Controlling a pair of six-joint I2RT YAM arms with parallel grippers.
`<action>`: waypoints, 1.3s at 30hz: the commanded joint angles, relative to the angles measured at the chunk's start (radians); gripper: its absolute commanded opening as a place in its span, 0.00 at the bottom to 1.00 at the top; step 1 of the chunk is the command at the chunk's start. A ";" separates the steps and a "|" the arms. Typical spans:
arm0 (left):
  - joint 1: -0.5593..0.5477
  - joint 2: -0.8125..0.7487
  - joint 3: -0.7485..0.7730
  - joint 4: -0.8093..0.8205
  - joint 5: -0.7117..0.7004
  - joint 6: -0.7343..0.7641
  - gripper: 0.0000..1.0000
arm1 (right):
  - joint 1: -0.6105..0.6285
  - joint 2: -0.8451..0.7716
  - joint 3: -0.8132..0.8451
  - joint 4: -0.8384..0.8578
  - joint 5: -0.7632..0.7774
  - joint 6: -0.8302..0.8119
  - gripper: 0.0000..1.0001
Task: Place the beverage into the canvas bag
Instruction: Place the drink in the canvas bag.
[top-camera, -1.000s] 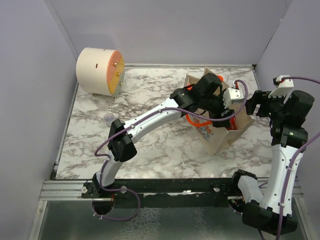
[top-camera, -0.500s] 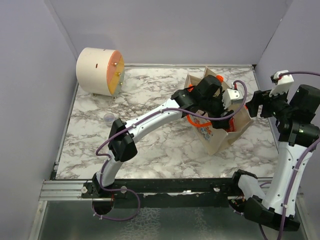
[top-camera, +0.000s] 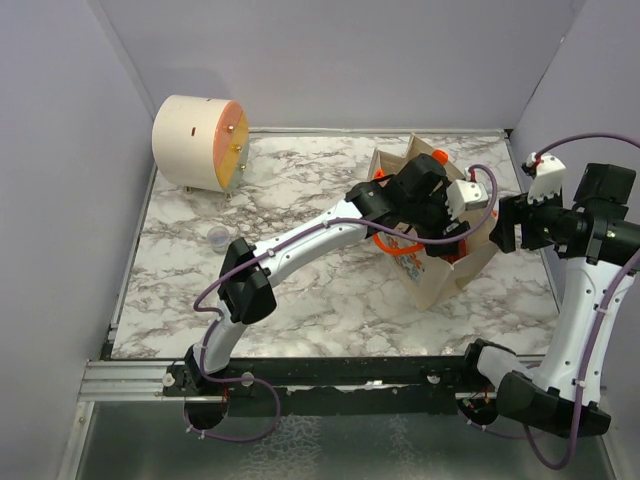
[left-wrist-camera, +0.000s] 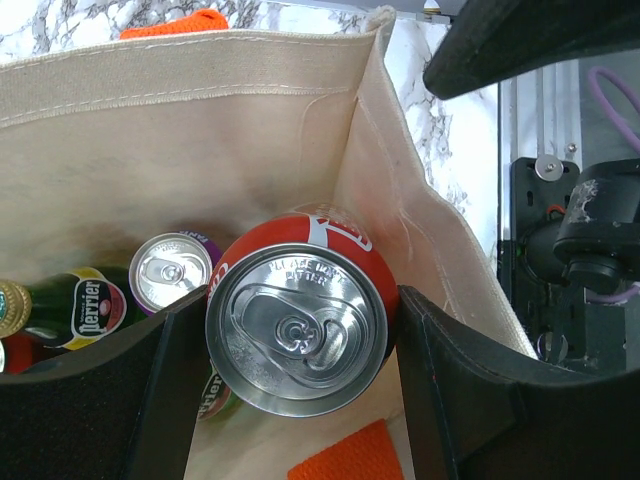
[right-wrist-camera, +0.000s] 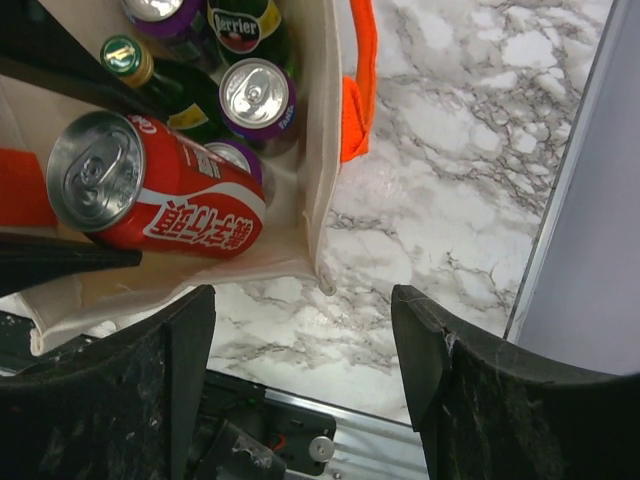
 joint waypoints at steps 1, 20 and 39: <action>-0.014 -0.007 0.023 0.065 0.017 0.028 0.00 | -0.007 -0.004 -0.047 -0.053 0.001 -0.054 0.69; -0.046 0.031 0.029 -0.021 0.107 0.137 0.00 | -0.007 -0.008 -0.061 -0.004 -0.104 0.008 0.64; -0.048 0.049 0.085 -0.062 0.204 0.202 0.00 | -0.006 0.032 -0.077 0.060 -0.118 0.041 0.55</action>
